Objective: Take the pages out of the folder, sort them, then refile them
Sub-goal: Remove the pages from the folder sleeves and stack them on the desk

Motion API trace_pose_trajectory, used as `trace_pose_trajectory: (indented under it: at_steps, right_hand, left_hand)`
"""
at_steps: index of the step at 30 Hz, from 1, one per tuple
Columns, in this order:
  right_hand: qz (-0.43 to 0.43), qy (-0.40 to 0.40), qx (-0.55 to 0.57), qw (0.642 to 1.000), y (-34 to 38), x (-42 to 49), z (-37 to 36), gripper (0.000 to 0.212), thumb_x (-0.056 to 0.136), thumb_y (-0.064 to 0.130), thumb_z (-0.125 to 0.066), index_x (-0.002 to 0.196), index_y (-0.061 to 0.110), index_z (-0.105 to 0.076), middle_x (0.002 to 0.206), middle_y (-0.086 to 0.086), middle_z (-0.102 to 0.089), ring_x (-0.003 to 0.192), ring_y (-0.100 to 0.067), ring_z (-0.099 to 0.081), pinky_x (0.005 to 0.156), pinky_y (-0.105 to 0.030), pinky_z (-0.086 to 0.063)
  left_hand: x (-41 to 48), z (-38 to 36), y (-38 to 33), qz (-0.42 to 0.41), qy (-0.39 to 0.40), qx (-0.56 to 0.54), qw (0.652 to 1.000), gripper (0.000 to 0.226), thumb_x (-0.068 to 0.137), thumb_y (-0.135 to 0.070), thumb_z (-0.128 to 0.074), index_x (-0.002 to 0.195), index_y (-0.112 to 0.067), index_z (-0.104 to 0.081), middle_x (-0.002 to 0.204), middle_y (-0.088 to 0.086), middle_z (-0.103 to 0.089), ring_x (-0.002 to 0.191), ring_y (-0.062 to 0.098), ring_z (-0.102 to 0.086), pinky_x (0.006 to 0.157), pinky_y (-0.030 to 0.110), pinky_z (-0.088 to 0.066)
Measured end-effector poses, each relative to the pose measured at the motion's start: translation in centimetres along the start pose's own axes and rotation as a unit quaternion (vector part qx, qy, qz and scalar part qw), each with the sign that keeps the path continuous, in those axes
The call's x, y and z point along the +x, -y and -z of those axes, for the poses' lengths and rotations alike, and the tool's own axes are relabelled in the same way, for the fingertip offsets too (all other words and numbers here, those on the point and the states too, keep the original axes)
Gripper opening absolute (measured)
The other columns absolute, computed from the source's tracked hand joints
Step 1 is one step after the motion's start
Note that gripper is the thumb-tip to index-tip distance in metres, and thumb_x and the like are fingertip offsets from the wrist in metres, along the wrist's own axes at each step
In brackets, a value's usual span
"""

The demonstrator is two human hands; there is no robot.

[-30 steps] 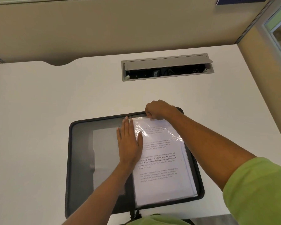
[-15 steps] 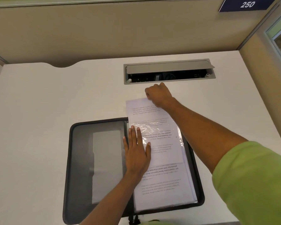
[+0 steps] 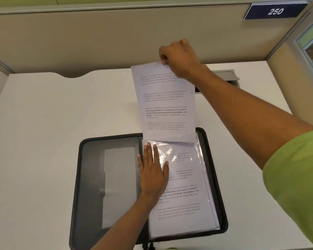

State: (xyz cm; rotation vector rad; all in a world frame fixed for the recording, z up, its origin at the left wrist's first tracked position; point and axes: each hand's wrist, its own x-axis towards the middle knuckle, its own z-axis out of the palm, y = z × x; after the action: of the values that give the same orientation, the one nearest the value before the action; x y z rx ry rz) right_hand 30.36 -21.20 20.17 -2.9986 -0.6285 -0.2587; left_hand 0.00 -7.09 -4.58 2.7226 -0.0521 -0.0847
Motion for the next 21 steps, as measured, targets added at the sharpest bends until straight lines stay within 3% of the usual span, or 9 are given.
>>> trace_pose_trajectory:
  at_steps: [4,8,11,15,18,21]
  right_hand:
    - [0.025,-0.078,0.014,0.997,-0.1,0.2,4.4,0.01,0.098,0.01,-0.056,0.098,0.016,-0.064,0.087,0.0,-0.064,0.087,-0.026,-0.057,0.099,-0.036,-0.033]
    - [0.059,-0.11,0.036,0.992,0.7,-1.8,7.8,0.008,0.102,0.019,-0.057,0.103,0.017,-0.064,0.088,0.002,-0.062,0.094,-0.024,-0.055,0.092,-0.027,-0.021]
    - [0.081,-0.106,0.044,0.99,1.7,-4.3,9.4,0.006,0.102,0.022,-0.059,0.102,0.019,-0.063,0.09,0.002,-0.064,0.091,-0.019,-0.05,0.094,-0.027,-0.021]
    - [0.085,-0.08,0.022,0.993,3.3,-8.2,11.3,0.005,0.102,0.017,-0.059,0.1,0.02,-0.063,0.091,0.001,-0.064,0.091,-0.018,-0.047,0.101,-0.033,-0.024]
    - [0.073,-0.069,0.01,0.995,4.0,-11.0,12.6,0.008,0.102,0.014,-0.058,0.101,0.021,-0.063,0.095,-0.001,-0.065,0.095,-0.021,-0.045,0.098,-0.031,-0.022]
    - [0.054,-0.056,0.031,0.996,4.2,-13.5,13.8,0.009,0.103,0.014,-0.057,0.106,0.019,-0.063,0.098,0.002,-0.063,0.096,-0.018,-0.037,0.088,-0.022,-0.013]
  left_hand:
    - [0.1,0.2,0.1,-0.002,0.009,0.001,1.0,0.075,0.11,-0.054,-0.023,0.167,-0.018,0.007,0.175,0.003,0.014,0.161,0.018,0.014,0.131,0.053,0.001]
    - [1.3,2.4,0.2,0.005,-0.033,-0.093,0.995,0.068,0.109,-0.052,-0.027,0.168,-0.022,-0.01,0.176,0.0,-0.005,0.162,0.012,0.0,0.129,0.059,-0.004]
    - [3.6,6.5,0.0,0.063,-0.126,-0.24,0.961,0.069,0.108,-0.05,-0.043,0.167,-0.025,-0.017,0.174,-0.004,-0.016,0.159,0.009,-0.012,0.129,0.056,-0.011]
    - [6.5,13.3,-0.6,0.082,-0.211,-0.347,0.91,0.079,0.102,-0.041,-0.066,0.166,-0.022,-0.024,0.171,-0.006,-0.028,0.156,0.01,-0.026,0.129,0.048,-0.024]
    - [7.0,16.4,-0.8,0.084,-0.208,-0.373,0.9,0.075,0.097,-0.044,-0.073,0.161,-0.032,-0.035,0.164,-0.012,-0.04,0.15,0.005,-0.036,0.127,0.043,-0.029]
    - [5.6,17.5,-1.3,0.064,-0.171,-0.413,0.892,0.055,0.097,-0.043,-0.073,0.148,-0.027,-0.057,0.148,-0.01,-0.06,0.136,0.005,-0.054,0.12,0.039,-0.043]
